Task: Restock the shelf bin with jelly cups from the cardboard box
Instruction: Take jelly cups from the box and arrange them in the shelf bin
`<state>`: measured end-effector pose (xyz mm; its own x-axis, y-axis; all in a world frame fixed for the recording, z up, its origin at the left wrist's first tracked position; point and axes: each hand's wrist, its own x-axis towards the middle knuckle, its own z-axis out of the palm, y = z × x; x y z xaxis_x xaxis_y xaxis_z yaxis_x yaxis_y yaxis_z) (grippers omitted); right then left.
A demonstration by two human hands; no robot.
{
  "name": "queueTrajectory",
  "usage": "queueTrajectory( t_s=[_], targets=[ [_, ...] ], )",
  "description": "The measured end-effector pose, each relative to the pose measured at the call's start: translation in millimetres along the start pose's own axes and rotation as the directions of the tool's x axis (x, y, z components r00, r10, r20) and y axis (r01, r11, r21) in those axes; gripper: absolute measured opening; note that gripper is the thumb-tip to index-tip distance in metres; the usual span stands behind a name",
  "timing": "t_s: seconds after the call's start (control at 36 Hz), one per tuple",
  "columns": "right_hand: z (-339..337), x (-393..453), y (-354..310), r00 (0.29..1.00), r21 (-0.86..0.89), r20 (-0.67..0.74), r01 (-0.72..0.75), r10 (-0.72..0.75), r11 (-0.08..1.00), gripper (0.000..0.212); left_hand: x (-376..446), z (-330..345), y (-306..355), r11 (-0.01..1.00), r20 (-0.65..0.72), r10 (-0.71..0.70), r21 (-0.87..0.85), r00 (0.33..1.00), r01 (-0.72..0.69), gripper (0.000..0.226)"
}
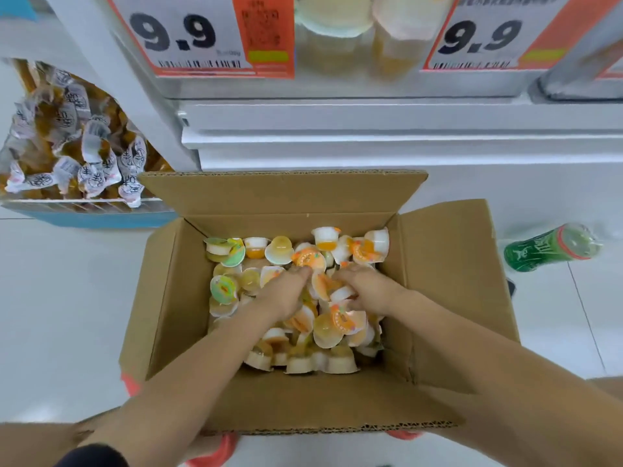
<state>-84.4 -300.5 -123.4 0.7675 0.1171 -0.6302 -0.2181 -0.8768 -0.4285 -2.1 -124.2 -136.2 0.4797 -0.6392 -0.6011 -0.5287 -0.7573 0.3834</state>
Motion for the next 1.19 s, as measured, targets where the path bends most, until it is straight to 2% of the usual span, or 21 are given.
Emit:
queueTrajectory(
  t_s=[0.11,0.19,0.33,0.42,0.5,0.56,0.58,0.64,0.72,0.78,0.81,0.86,0.89,0.97,1.0,1.06,1.14,1.19],
  targets=[
    [-10,12,0,0.995,0.058,0.082,0.048,-0.053,0.997,0.058,21,13,8,0.999,-0.035,0.02,0.031,0.999,-0.019,0.061],
    [-13,18,5,0.992,0.114,0.112,0.037,-0.05,0.993,0.055,30,14,5,0.999,-0.015,0.044,0.006,0.999,-0.044,0.07],
    [-15,17,6,0.999,0.381,0.051,-0.023,0.004,0.924,0.048,33,15,7,0.994,-0.02,0.043,-0.102,0.999,-0.045,0.085],
    [-20,13,2,0.991,0.608,0.02,-0.116,0.131,0.785,0.035,24,6,9,0.96,-0.048,0.031,-0.276,0.998,-0.043,0.077],
    [-31,4,-5,0.967,0.815,0.02,-0.162,0.253,0.557,0.025,9,-16,8,0.895,-0.117,0.002,-0.444,0.993,-0.054,0.061],
    [-41,-5,-8,0.959,0.889,0.039,-0.162,0.282,0.427,0.027,-4,-36,10,0.833,-0.097,-0.014,-0.552,0.995,-0.042,0.056],
    [-47,-10,-11,0.959,0.904,0.033,-0.149,0.283,0.401,0.027,-11,-47,11,0.797,-0.07,-0.022,-0.603,0.997,-0.025,0.056],
    [-61,-20,-21,0.956,0.89,0.0,-0.134,0.293,0.437,0.033,-25,-68,17,0.745,-0.061,-0.03,-0.667,0.998,-0.018,0.055],
    [-89,-43,-43,0.959,0.795,-0.041,-0.139,0.281,0.591,0.043,-50,-97,33,0.716,-0.102,-0.028,-0.696,0.994,-0.051,0.059],
    [-109,-64,-60,0.961,0.768,-0.087,-0.102,0.261,0.632,0.043,-71,-116,47,0.707,-0.118,-0.025,-0.704,0.993,-0.066,0.066],
    [-119,-74,-69,0.961,0.758,-0.123,-0.069,0.246,0.649,0.042,-83,-125,54,0.687,-0.129,-0.019,-0.722,0.991,-0.081,0.062],
    [-135,-95,-90,0.961,0.749,-0.196,0.017,0.197,0.663,0.037,-108,-140,71,0.58,-0.147,0.017,-0.804,0.989,-0.129,0.051],
    [-142,-106,-100,0.961,0.775,-0.22,0.068,0.167,0.629,0.029,-120,-146,78,0.504,-0.156,0.034,-0.85,0.987,-0.152,0.05],
    [-157,-138,-130,0.977,0.897,-0.21,0.179,0.033,0.404,0.013,-156,-163,96,0.338,-0.225,0.068,-0.911,0.972,-0.235,0.044],
    [-159,-148,-136,0.974,0.9,-0.227,0.22,-0.026,0.377,0.012,-166,-167,100,0.305,-0.246,0.066,-0.918,0.967,-0.255,0.042],
    [-161,-163,-139,0.943,0.843,-0.315,0.33,-0.107,0.424,0.013,-183,-172,107,0.238,-0.265,0.077,-0.931,0.961,-0.276,0.044],
    [-164,-174,-139,0.875,0.64,-0.443,0.461,-0.196,0.615,0.027,-197,-177,111,0.099,-0.248,0.103,-0.961,0.963,-0.258,0.046],
    [-167,-176,-139,0.844,0.571,-0.483,0.507,-0.235,0.646,0.034,-202,-181,111,-0.019,-0.233,0.108,-0.972,0.966,-0.232,0.048]
  ],
)
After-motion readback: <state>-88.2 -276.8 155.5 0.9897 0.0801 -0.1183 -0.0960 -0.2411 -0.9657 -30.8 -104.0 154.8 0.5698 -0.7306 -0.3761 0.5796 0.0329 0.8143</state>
